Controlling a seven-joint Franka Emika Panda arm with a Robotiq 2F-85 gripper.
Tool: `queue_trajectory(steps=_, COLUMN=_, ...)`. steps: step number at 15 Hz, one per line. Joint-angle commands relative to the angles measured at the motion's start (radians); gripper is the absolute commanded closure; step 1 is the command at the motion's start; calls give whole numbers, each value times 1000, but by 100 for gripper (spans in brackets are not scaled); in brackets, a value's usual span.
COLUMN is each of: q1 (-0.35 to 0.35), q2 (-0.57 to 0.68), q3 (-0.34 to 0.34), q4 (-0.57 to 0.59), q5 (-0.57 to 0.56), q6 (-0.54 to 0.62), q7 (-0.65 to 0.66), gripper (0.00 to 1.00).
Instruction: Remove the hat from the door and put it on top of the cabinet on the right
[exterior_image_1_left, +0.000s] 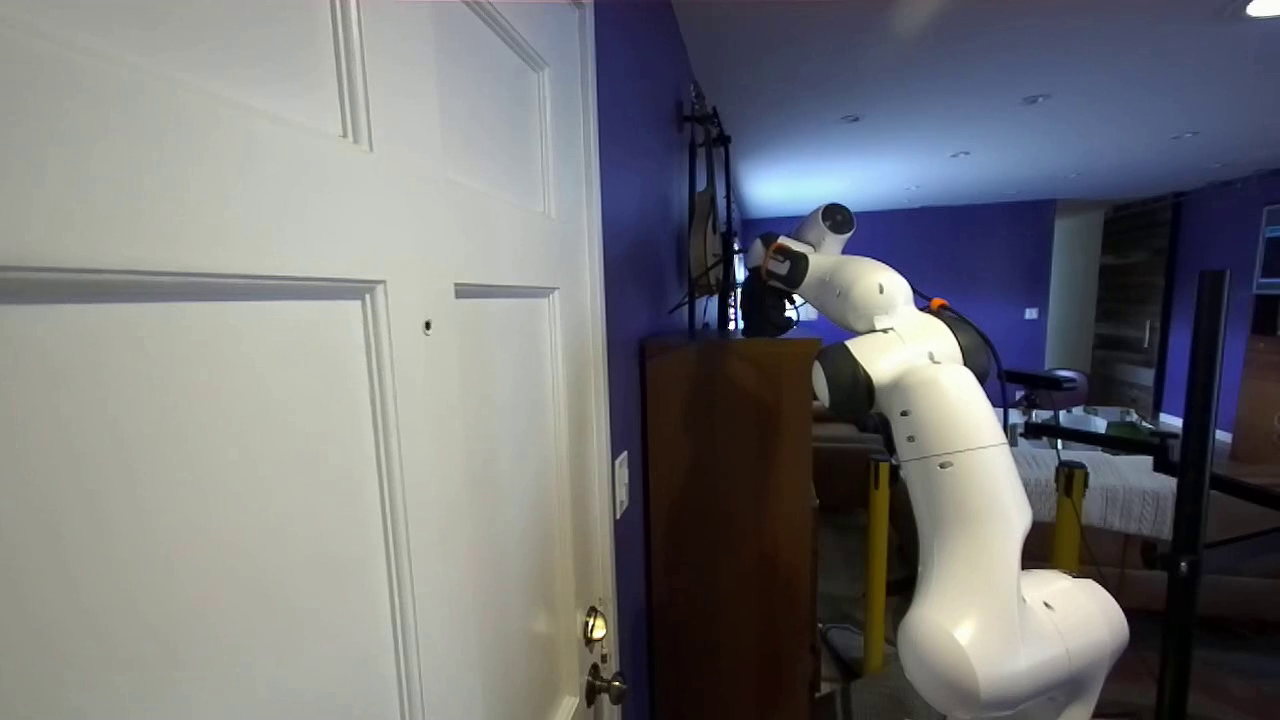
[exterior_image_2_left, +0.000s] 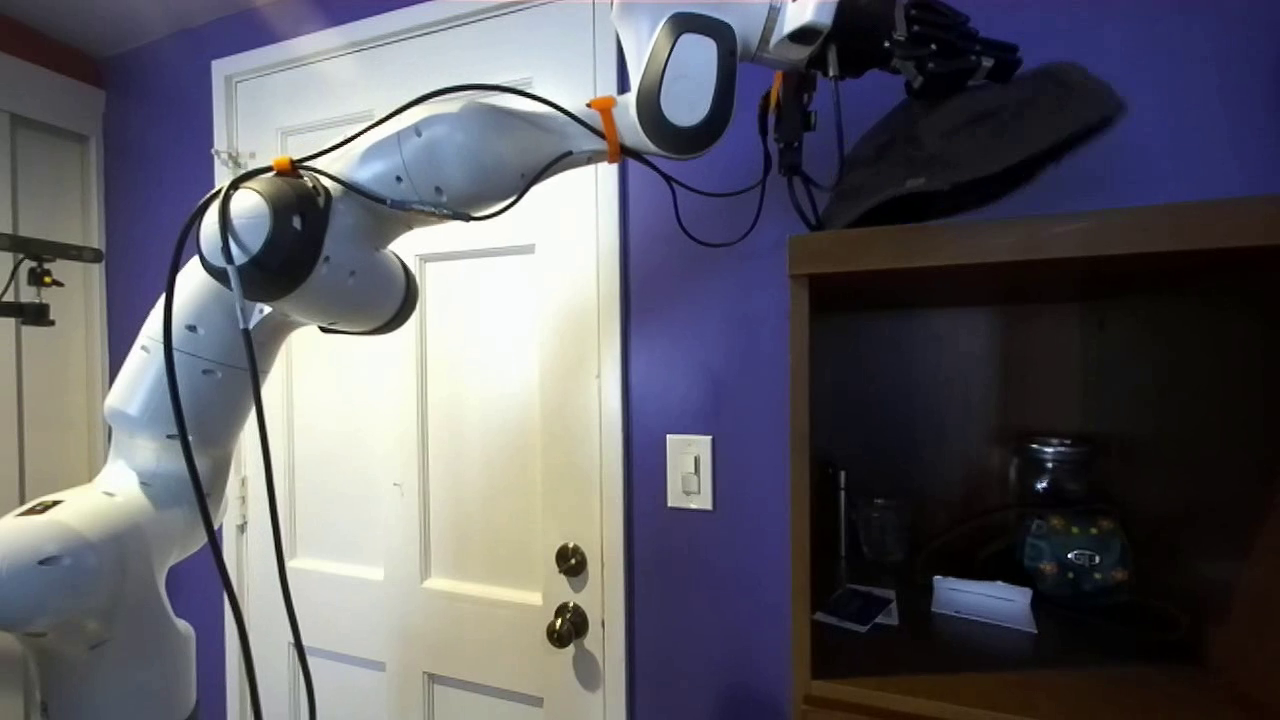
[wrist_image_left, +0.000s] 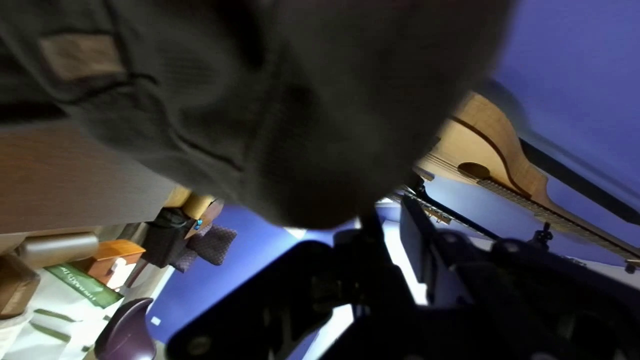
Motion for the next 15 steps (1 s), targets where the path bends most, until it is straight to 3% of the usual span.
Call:
queue_trajectory(steps=1, q1=-23, q2=13, q3=19, q4=70, q5=-89, q6=-30, q7=122, gripper=50)
queue_trajectory(steps=5, q1=2, q2=-13, q3=-8, q4=114, q5=-216, q6=-148, q7=235, gripper=22)
queue_trajectory(steps=7, q1=14, q2=-35, q3=-14, q4=146, q5=-309, q6=-293, q7=267, gripper=9)
queue_trajectory(steps=8, q1=47, q2=-48, q3=-48, q4=151, q5=-329, q6=-363, q7=259, gripper=2)
queue_trajectory(steps=9, q1=27, q2=-62, q3=-6, q4=175, q5=-388, q6=-453, q7=256, gripper=0)
queue_trajectory(steps=10, q1=64, q2=-78, q3=-39, q4=174, q5=-397, q6=-521, q7=225, gripper=0)
queue_trajectory(steps=11, q1=41, q2=-102, q3=20, q4=183, q5=-420, q6=-607, q7=201, gripper=0)
queue_trajectory(steps=15, q1=61, q2=-148, q3=52, q4=239, q5=-449, q6=-935, q7=149, gripper=0)
